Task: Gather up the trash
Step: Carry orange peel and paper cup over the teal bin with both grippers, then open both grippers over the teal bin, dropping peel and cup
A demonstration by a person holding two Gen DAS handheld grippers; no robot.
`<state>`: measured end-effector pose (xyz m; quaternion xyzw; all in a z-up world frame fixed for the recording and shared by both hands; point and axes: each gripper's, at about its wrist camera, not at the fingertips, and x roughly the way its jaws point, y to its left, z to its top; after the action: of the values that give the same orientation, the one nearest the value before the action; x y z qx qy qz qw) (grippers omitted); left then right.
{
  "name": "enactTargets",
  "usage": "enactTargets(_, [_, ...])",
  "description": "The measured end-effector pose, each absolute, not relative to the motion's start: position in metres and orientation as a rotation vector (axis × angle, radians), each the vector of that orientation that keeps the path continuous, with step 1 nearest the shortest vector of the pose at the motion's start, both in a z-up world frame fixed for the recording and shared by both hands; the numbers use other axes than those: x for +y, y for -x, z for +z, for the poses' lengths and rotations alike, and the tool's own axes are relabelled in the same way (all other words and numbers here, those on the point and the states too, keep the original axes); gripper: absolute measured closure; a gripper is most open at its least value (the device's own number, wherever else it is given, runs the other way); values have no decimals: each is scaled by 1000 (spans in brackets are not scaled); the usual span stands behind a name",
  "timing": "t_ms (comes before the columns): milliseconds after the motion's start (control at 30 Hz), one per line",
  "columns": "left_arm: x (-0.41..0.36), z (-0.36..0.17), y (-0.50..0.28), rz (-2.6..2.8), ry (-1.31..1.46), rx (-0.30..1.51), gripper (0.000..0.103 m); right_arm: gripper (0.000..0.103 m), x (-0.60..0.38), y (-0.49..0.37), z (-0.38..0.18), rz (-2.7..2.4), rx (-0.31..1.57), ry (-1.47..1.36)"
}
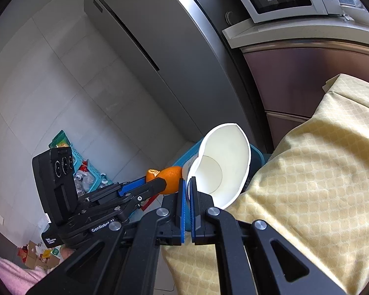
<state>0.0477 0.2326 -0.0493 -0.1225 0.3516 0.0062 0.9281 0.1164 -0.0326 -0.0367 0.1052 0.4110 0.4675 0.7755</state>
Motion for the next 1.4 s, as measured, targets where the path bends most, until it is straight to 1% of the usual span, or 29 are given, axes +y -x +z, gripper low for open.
enactTargets(1067, [255,-106,-86,71,299,837,75,100,33,-132,-71,969,1021,-94])
enactTargets(1167, [255,-111,-89,75,306,847,73,100,37,-132,-73,960,1024,-82])
enactTargets(1233, [256,-115,-93,76,314,857,72,98,39,-134,-75,949,1026,-79])
enactTargets(1400, [262,-127,-99,61,351,879,67,94,36,-135,-79,923,1030,-102])
